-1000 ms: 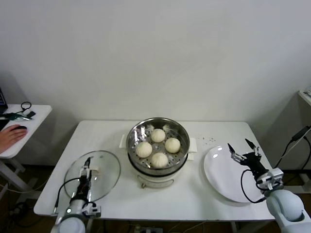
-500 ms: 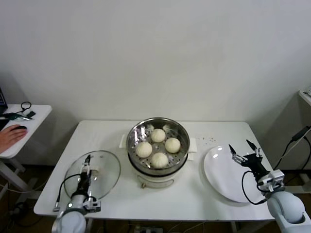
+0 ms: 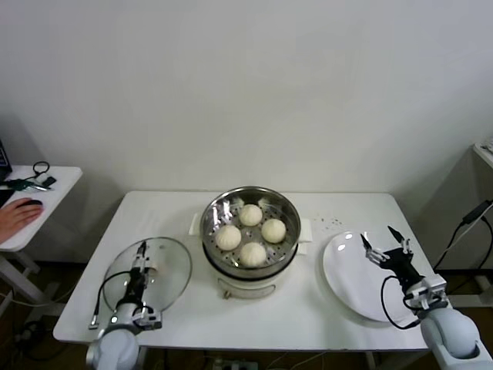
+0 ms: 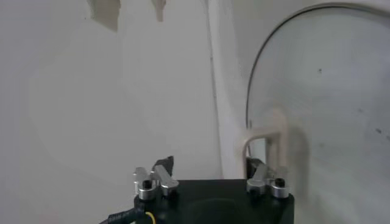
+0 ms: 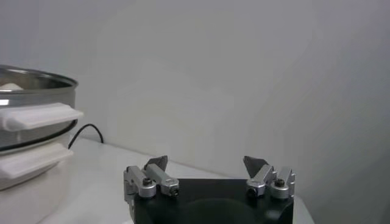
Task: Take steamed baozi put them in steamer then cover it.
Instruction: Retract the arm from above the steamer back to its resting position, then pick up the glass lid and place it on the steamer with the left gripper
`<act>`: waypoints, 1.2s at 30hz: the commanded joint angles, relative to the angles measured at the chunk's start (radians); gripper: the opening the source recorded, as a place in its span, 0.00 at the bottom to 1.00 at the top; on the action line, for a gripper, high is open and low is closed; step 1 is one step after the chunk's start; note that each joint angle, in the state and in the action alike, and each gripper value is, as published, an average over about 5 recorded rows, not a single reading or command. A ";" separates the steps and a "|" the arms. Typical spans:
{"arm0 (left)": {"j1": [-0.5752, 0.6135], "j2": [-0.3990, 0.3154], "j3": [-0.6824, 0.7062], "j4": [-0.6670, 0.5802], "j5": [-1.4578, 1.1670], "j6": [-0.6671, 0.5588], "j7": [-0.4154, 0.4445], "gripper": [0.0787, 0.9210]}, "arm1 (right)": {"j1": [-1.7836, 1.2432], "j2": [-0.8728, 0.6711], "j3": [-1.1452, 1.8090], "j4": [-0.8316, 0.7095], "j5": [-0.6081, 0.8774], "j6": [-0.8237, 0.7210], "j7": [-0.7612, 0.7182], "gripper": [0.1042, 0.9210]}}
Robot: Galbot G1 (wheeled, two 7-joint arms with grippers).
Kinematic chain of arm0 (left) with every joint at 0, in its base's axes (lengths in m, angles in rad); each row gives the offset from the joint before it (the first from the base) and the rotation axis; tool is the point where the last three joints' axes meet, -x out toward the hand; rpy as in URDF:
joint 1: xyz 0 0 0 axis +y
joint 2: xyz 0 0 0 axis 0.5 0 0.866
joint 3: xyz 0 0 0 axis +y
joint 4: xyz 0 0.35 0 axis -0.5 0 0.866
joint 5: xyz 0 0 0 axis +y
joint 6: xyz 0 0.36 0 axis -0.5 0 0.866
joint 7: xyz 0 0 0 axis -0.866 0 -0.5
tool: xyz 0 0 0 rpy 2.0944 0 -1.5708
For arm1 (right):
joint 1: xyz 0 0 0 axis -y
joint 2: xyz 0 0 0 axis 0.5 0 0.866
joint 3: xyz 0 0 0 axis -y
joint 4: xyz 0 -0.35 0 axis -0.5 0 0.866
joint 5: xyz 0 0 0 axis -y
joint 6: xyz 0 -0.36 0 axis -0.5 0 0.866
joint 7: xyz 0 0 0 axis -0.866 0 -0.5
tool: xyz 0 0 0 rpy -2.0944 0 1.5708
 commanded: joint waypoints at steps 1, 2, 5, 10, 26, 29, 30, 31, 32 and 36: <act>-0.012 0.001 -0.002 0.034 -0.034 -0.013 -0.011 0.69 | 0.003 0.013 -0.005 -0.004 -0.023 0.004 0.000 0.88; -0.012 0.002 -0.003 0.036 -0.036 -0.014 -0.011 0.65 | 0.004 0.015 -0.006 -0.004 -0.025 0.004 -0.001 0.88; -0.012 0.002 -0.005 0.040 -0.040 -0.018 -0.008 0.55 | 0.005 0.017 -0.007 -0.005 -0.030 0.004 -0.001 0.88; -0.007 0.004 -0.005 0.031 -0.056 -0.024 -0.005 0.38 | 0.006 0.019 -0.006 -0.005 -0.034 0.005 -0.001 0.88; 0.107 0.042 0.005 -0.227 -0.173 0.002 0.009 0.08 | 0.010 0.014 -0.005 -0.008 -0.038 0.009 -0.003 0.88; 0.160 0.051 0.005 -0.325 -0.186 0.050 0.020 0.08 | 0.015 0.012 -0.007 -0.010 -0.037 0.009 -0.003 0.88; 0.181 0.055 0.006 -0.363 -0.189 0.073 0.026 0.08 | 0.017 0.011 -0.008 -0.011 -0.038 0.008 -0.003 0.88; 0.201 0.059 0.008 -0.397 -0.192 0.098 0.030 0.08 | 0.019 0.010 -0.010 -0.011 -0.038 0.008 -0.003 0.88; 0.222 0.065 0.011 -0.432 -0.195 0.126 0.035 0.08 | 0.021 0.009 -0.012 -0.012 -0.038 0.008 -0.003 0.88; 0.289 0.092 0.027 -0.553 -0.185 0.235 0.049 0.08 | 0.032 0.006 -0.022 -0.018 -0.044 0.008 -0.002 0.88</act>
